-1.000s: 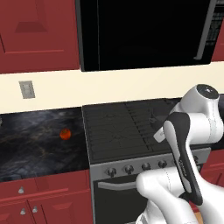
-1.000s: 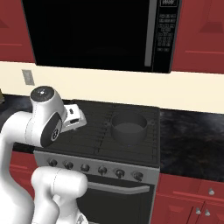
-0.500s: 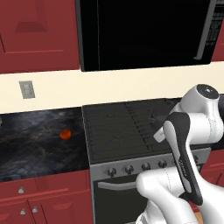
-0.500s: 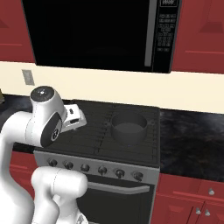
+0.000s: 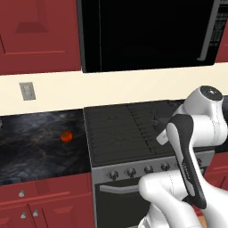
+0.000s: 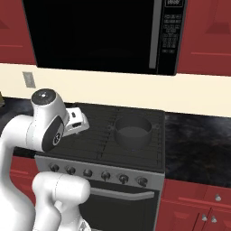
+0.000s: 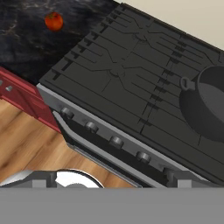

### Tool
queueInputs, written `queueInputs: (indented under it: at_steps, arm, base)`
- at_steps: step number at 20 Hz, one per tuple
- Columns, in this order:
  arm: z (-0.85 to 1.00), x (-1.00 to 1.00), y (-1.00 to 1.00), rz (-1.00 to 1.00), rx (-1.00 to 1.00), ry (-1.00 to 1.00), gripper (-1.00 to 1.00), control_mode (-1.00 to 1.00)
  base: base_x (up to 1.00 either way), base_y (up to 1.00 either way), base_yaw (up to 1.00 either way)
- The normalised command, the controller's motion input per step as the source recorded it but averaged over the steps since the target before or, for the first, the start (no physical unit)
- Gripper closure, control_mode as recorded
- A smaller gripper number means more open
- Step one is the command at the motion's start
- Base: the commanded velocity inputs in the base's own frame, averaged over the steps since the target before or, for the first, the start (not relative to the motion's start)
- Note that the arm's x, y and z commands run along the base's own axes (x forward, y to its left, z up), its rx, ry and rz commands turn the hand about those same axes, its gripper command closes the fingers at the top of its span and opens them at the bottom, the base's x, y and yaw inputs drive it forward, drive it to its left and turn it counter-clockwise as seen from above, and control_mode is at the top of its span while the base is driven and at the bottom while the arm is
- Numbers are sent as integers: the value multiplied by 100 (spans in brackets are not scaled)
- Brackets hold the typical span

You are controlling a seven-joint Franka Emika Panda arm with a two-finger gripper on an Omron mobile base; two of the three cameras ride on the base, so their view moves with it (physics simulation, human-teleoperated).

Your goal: Turn on the burner for the pot on the stove. Wait thirty seconds for the pot to heat up. Then add the tomato to the pot.

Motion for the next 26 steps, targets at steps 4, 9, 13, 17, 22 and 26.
queueInputs:
  at_steps: [4,9,13,17,22,26]
  arm:
    - [0,0,0,0,0,0,-100,-100]
    - [0,0,0,0,0,0,-100,-100]
    - [0,0,0,0,0,0,-100,-100]
    - [0,0,0,0,0,0,-100,-100]
    - [0,0,0,0,0,0,-100,-100]
    - [0,0,0,0,0,0,-100,-100]
  base:
    - [0,0,0]
    - [0,0,0]
    - [0,0,0]
    - [0,0,0]
    - [0,0,0]
    - [0,0,0]
